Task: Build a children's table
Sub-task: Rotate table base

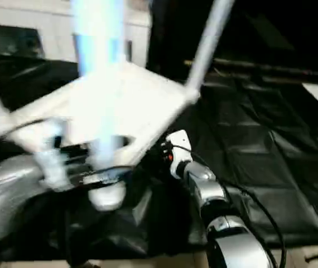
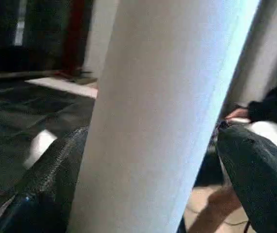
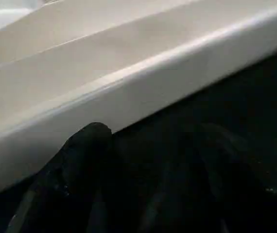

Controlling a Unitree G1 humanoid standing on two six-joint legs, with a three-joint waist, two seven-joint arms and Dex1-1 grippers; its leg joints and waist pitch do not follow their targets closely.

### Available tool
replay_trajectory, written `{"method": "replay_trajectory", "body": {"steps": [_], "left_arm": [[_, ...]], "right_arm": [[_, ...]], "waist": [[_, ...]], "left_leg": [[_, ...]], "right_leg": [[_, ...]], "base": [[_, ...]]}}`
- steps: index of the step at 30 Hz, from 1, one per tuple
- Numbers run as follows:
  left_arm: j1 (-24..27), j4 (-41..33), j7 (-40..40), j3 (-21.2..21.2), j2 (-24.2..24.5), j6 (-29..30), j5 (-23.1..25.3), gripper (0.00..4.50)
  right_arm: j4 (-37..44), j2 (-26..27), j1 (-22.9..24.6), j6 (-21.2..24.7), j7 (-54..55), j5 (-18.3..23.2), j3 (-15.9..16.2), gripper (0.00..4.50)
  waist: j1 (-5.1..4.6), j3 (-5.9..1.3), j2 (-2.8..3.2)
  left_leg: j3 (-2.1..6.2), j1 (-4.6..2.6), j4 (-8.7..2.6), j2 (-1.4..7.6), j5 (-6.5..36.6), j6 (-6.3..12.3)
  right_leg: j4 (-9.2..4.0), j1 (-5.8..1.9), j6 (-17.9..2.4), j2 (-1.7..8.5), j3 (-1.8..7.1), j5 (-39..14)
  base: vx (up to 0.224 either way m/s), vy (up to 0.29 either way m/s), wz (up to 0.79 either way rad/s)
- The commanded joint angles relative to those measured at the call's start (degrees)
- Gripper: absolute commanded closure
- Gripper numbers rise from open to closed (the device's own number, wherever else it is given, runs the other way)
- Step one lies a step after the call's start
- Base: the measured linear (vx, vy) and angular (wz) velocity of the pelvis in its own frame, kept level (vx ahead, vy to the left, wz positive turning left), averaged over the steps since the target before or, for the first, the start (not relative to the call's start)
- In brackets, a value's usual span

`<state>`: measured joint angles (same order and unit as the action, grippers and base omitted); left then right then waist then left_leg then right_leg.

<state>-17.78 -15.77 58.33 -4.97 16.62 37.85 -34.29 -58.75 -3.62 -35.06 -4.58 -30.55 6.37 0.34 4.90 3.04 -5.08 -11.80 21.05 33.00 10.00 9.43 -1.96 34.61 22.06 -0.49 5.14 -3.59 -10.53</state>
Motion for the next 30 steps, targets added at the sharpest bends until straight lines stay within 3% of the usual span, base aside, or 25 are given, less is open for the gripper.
{"method": "replay_trajectory", "body": {"steps": [1,2,7,8,12,17,18,23,25,26,27,28,29,30], "left_arm": [[-2.24,1.22,0.17,-4.70,-2.02,-1.23,1.03,0.05],[-2.90,2.16,0.19,-5.41,-2.84,-1.58,1.45,0.05],[-5.36,6.74,-0.33,-8.86,-6.52,-4.57,3.96,0.05],[-6.31,8.95,-0.84,-10.04,-7.93,-6.05,5.26,0.05],[-7.36,12.35,-2.38,-11.26,-10.21,-9.35,7.77,0.05],[-8.76,17.34,-6.34,-11.42,-11.16,-13.48,12.57,0.05],[-9.75,20.57,-8.73,-11.03,-10.68,-16.03,15.57,0.05],[-10.73,26.45,-12.92,-8.31,-6.47,-20.96,20.96,0.05],[-10.49,26.82,-13.19,-7.70,-5.57,-21.66,21.31,0.05],[-9.64,26.83,-12.96,-6.42,-4.21,-22.22,21.20,0.05],[-9.60,26.81,-12.97,-6.38,-4.15,-22.22,21.21,0.05],[-8.97,26.50,-13.01,-5.86,-3.36,-22.38,21.38,0.05],[-7.94,25.85,-12.66,-5.17,-2.30,-22.65,21.36,0.05],[-7.79,25.80,-12.62,-5.09,-2.17,-22.75,21.34,0.05]], "right_arm": [[0.48,2.15,-0.80,-1.15,-1.86,0.41,1.03,1.21],[0.54,2.40,-0.90,-1.17,-2.12,0.44,1.05,1.21],[1.03,3.40,-1.04,-1.41,-4.54,0.44,1.79,1.21],[1.14,3.68,-1.05,-1.60,-5.36,0.39,1.77,1.21],[1.15,3.87,-1.07,-1.60,-5.88,0.50,1.28,1.21],[0.51,3.78,-1.25,-2.70,-4.08,-0.03,0.90,1.21],[0.00,3.60,-1.64,-3.56,-2.12,-0.31,0.36,1.21],[0.40,2.60,-2.10,-4.19,0.01,0.42,-1.65,1.21],[0.71,2.45,-1.98,-4.19,0.06,0.65,-2.00,1.21],[1.28,2.16,-1.63,-4.30,0.13,0.76,-2.40,1.21],[1.31,2.15,-1.60,-4.29,0.12,0.76,-2.41,1.21],[1.76,1.95,-1.29,-4.29,0.03,0.86,-2.53,1.21],[2.49,1.74,-0.78,-4.35,-0.02,1.01,-2.69,1.21],[2.57,1.70,-0.71,-4.39,-0.01,1.04,-2.71,1.21]], "waist": [[0.18,-3.48,1.64],[-0.07,-3.59,1.57],[-0.84,-3.69,1.63],[-1.03,-3.59,1.97],[-1.21,-3.39,1.85],[-1.30,-3.39,1.86],[-1.28,-3.34,1.97],[-1.18,-3.38,2.15],[-0.92,-3.55,2.30],[-0.92,-3.43,1.85],[-0.89,-3.39,2.10],[-1.09,-3.36,1.53],[-1.07,-3.26,1.47],[-1.02,-3.25,1.79]], "left_leg": [[2.13,-0.95,-4.55,3.29,18.89,-5.03],[2.25,-0.48,-4.55,3.23,17.49,-4.76],[2.10,-0.68,-4.13,3.26,15.77,-3.03],[2.09,-0.74,-4.18,3.28,16.21,-2.82],[2.16,-1.01,-4.22,3.47,19.27,-3.00],[2.28,-1.08,-4.25,3.52,20.02,-2.82],[2.28,-1.04,-4.25,3.54,19.86,-2.68],[2.23,-0.89,-4.11,3.51,17.57,-1.98],[2.08,-1.05,-3.96,3.61,16.31,-1.71],[1.98,-0.85,-3.97,3.57,15.58,-1.20],[2.02,-0.75,-4.03,3.50,15.47,-1.09],[1.93,-0.70,-4.03,3.49,15.55,-0.99],[1.97,-0.79,-4.04,3.54,16.18,-1.13],[1.99,-0.92,-4.05,3.56,16.46,-1.33]], "right_leg": [[-3.73,-1.80,-8.92,3.68,2.82,-13.08],[-3.48,-2.22,-9.05,3.66,2.70,-12.08],[-3.33,-2.14,-11.46,3.48,2.68,-8.39],[-3.45,-2.04,-11.83,3.33,2.66,-8.54],[-3.89,-1.90,-12.00,3.43,2.69,-12.20],[-4.06,-1.75,-11.71,3.42,2.66,-13.41],[-4.06,-1.72,-11.75,3.47,2.68,-13.53],[-3.86,-1.77,-11.65,3.63,2.75,-12.63],[-3.60,-1.73,-12.56,3.66,2.74,-10.44],[-3.41,-1.78,-12.99,3.50,2.71,-9.22],[-3.33,-1.86,-12.86,3.56,2.71,-9.65],[-3.44,-1.85,-12.61,3.48,2.69,-10.35],[-3.62,-1.75,-12.10,3.64,2.72,-12.46],[-3.71,-1.65,-11.68,3.72,2.77,-13.84]], "base": [[0.000,0.000,0.00],[0.000,0.000,0.00],[0.000,0.000,0.00],[0.000,0.000,0.00],[0.000,0.000,0.00],[0.000,0.000,0.00],[0.000,0.000,0.00],[0.000,0.000,0.00],[0.000,0.000,0.00],[0.000,0.000,0.00],[0.000,0.000,0.00],[0.000,0.000,0.00],[0.000,0.000,0.00],[0.000,0.000,0.00]]}}
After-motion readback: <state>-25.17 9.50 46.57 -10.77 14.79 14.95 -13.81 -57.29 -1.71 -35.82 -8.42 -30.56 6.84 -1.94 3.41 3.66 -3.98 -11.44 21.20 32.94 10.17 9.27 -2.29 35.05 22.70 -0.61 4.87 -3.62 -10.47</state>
